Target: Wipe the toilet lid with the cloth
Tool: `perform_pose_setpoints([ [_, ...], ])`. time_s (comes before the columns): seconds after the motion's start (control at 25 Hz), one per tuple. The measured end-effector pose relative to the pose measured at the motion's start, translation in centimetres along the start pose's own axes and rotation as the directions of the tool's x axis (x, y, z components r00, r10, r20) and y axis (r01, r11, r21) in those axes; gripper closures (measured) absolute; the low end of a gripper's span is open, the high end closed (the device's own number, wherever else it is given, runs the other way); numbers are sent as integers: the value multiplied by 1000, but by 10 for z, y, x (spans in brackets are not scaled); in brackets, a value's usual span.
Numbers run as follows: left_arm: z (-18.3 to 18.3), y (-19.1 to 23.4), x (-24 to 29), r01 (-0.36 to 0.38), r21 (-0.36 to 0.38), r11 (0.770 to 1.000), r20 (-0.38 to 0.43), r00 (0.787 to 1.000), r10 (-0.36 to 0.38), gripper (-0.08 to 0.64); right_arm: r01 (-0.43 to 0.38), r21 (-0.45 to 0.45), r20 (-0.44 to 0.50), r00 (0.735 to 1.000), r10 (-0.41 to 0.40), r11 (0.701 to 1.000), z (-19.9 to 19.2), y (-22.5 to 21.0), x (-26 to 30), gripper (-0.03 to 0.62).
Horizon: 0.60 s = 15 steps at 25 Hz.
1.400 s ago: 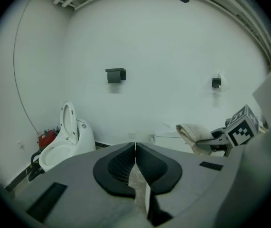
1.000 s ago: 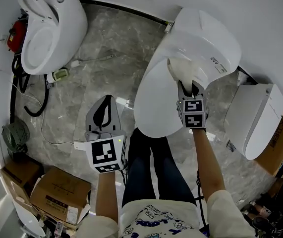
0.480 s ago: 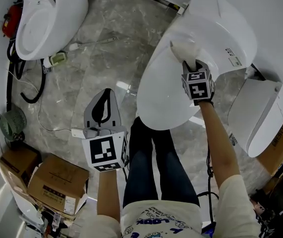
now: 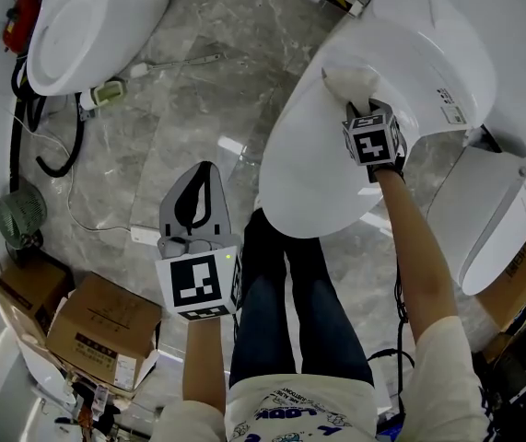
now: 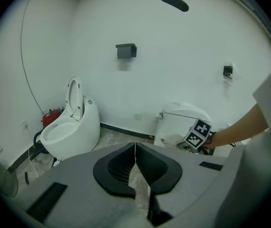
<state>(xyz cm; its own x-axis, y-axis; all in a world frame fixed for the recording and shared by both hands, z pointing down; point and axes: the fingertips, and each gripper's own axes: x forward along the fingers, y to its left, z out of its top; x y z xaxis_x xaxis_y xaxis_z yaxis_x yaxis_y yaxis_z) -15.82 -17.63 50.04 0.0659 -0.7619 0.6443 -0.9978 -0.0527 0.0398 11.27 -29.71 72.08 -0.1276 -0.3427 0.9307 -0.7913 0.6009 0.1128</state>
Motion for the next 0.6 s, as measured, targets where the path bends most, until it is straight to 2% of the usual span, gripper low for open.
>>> perform_pose_setpoints([
  [0.24, -8, -2, 0, 2, -2, 1000, -15, 1000, -2, 551, -17, -29, -51, 999, 15, 999, -10, 9, 17, 497],
  [0.6, -17, 4, 0, -2, -8, 1000, -17, 1000, 2, 551, -14, -21, -53, 999, 13, 1000, -14, 14, 23, 497],
])
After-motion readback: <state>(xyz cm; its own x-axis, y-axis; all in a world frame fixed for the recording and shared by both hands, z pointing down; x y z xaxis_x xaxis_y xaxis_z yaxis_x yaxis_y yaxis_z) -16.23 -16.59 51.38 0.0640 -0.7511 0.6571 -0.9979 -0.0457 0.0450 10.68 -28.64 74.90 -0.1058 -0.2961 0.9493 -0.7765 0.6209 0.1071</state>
